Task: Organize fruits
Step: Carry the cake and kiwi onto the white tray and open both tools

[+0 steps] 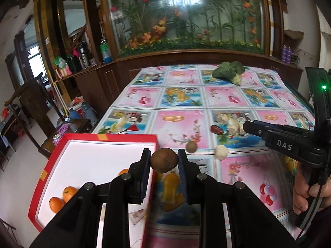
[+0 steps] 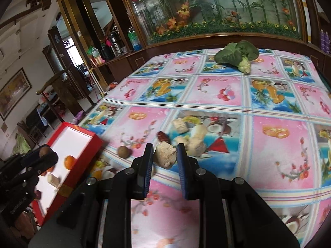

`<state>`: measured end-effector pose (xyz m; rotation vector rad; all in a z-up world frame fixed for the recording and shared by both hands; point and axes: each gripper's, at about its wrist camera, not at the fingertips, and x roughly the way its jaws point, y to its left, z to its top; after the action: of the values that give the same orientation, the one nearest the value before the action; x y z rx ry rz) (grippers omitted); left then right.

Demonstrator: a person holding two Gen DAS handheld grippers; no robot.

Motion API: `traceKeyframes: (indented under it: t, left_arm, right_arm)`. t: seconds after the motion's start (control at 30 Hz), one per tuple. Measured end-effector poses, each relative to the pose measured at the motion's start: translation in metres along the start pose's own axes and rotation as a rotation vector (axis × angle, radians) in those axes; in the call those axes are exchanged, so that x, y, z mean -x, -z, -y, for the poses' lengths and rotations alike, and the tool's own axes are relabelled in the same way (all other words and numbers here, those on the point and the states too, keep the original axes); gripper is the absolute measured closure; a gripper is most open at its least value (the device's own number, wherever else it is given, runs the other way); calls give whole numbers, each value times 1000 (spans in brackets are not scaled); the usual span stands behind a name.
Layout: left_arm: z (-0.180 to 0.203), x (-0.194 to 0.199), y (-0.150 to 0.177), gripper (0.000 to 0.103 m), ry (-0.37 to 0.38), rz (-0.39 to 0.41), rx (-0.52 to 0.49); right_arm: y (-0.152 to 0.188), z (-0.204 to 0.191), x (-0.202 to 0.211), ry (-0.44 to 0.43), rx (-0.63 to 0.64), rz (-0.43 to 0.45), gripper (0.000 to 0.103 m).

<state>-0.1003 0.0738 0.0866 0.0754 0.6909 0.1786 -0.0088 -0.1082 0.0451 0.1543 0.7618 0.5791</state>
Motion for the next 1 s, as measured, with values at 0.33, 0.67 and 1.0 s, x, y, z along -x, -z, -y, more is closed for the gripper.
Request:
traceKeyframes:
  t: [0.33, 0.67, 1.0]
  left_arm:
    - [-41, 4, 16, 78, -32, -5, 66]
    - [-100, 3, 38, 78, -97, -27, 155]
    - [-160, -1, 61, 78, -196, -64, 242]
  right_arm:
    - [11, -60, -3, -147, 24, 30, 78]
    - [24, -115, -19, -229, 78, 0, 78]
    - [37, -189, -46, -320, 191, -75, 78]
